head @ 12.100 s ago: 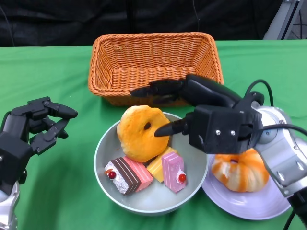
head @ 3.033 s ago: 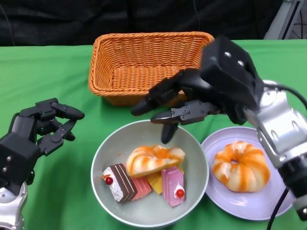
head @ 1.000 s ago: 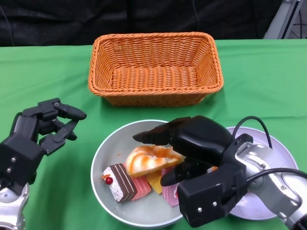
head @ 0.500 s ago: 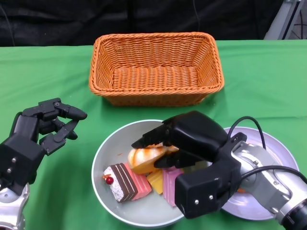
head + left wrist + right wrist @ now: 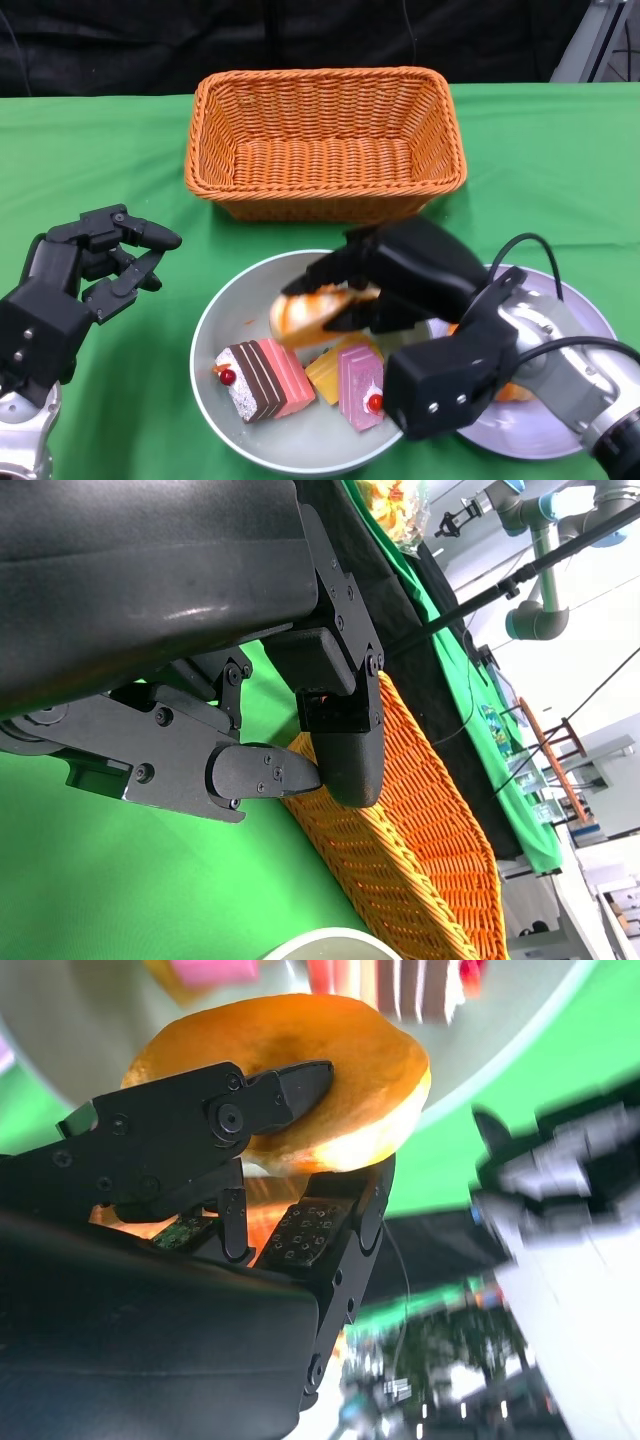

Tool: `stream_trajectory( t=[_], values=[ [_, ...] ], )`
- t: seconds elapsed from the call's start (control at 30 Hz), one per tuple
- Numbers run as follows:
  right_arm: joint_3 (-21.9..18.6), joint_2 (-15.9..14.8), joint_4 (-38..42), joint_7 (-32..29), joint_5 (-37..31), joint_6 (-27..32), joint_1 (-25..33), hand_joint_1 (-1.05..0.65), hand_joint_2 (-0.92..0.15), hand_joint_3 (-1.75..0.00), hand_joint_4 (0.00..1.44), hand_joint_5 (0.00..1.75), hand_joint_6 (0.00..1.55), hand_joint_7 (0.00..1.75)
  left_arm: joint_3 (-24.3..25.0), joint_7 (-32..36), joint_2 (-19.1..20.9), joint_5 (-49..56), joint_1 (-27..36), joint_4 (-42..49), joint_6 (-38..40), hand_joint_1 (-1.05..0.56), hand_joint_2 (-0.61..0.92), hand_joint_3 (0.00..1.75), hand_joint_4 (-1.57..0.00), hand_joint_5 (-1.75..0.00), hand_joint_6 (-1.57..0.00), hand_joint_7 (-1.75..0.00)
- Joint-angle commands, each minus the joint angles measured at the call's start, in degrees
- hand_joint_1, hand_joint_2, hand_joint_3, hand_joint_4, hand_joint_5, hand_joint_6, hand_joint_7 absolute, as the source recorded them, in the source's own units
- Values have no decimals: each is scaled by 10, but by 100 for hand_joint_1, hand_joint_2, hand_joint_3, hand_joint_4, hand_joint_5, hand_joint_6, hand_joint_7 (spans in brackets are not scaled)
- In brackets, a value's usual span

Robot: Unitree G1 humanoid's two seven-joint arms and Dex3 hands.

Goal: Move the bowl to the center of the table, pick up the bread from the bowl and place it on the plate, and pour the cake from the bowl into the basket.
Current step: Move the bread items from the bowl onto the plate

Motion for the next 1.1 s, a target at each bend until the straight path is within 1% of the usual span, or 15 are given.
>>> stream_trajectory(
  t=[0.03,0.17,0.27,0.33,0.37,0.43,0.53,0.6,0.7,0.8,0.87,0.93,1.0,1.1],
  values=[
    [-26,1,-4,-11,35,-20,-4,-16,-89,-1,86,135,118,3,3,-7,8,-8,2,-1,0,-15,92,29,-83,-129,-94,-71],
    [-56,7,-3,-11,89,-57,2,-14,-87,0,83,146,120,3,2,-4,10,-6,1,0,1,-14,92,30,-83,-129,-94,-71],
    [-71,5,-8,-4,116,-80,7,-14,-88,-1,81,145,120,3,3,-5,10,-7,2,-1,2,-16,92,29,-82,-129,-94,-71],
    [-79,3,-19,-4,125,-90,13,-16,-88,0,83,142,120,3,4,-7,10,-9,1,1,1,-15,92,28,-83,-129,-95,-71],
    [-85,1,-32,5,139,-90,20,-16,-88,0,83,141,120,3,5,-8,10,-11,1,1,1,-15,92,28,-83,-129,-95,-71],
    [-94,-4,-55,22,161,-86,32,-14,-88,0,83,134,118,2,6,-9,10,-12,1,2,2,-15,92,28,-83,-129,-95,-71],
    [-121,-20,-82,33,192,-105,57,-13,-88,0,87,126,120,3,7,-11,10,-15,1,1,6,-15,92,28,-83,-130,-95,-71],
    [-140,-30,-89,35,203,-116,70,-14,-89,-1,88,125,121,3,5,-10,12,-14,1,1,8,-16,92,29,-82,-130,-95,-71],
    [-166,-47,-92,19,186,-127,84,-13,-89,0,88,126,122,4,4,-11,14,-12,1,4,5,-16,92,29,-82,-130,-94,-71],
    [-189,-61,-85,0,166,-135,94,-10,-87,0,91,116,124,5,4,-11,17,-11,-1,7,3,-16,92,29,-82,-130,-95,-71],
    [-202,-68,-77,-12,157,-140,99,-9,-87,0,92,113,124,6,4,-10,17,-12,-2,8,4,-17,92,29,-82,-130,-95,-71],
    [-212,-74,-69,-23,150,-144,103,-8,-86,0,94,113,124,6,5,-9,18,-12,-3,9,5,-17,92,28,-83,-130,-96,-72],
    [-226,-85,-53,-46,134,-157,106,-6,-86,0,95,115,124,6,6,-15,18,-16,-4,11,7,-16,92,29,-82,-130,-95,-72],
    [-238,-97,-37,-67,119,-168,111,-5,-85,0,93,117,124,6,5,-17,20,-15,-5,14,7,-16,92,30,-82,-130,-95,-72]
  ],
)
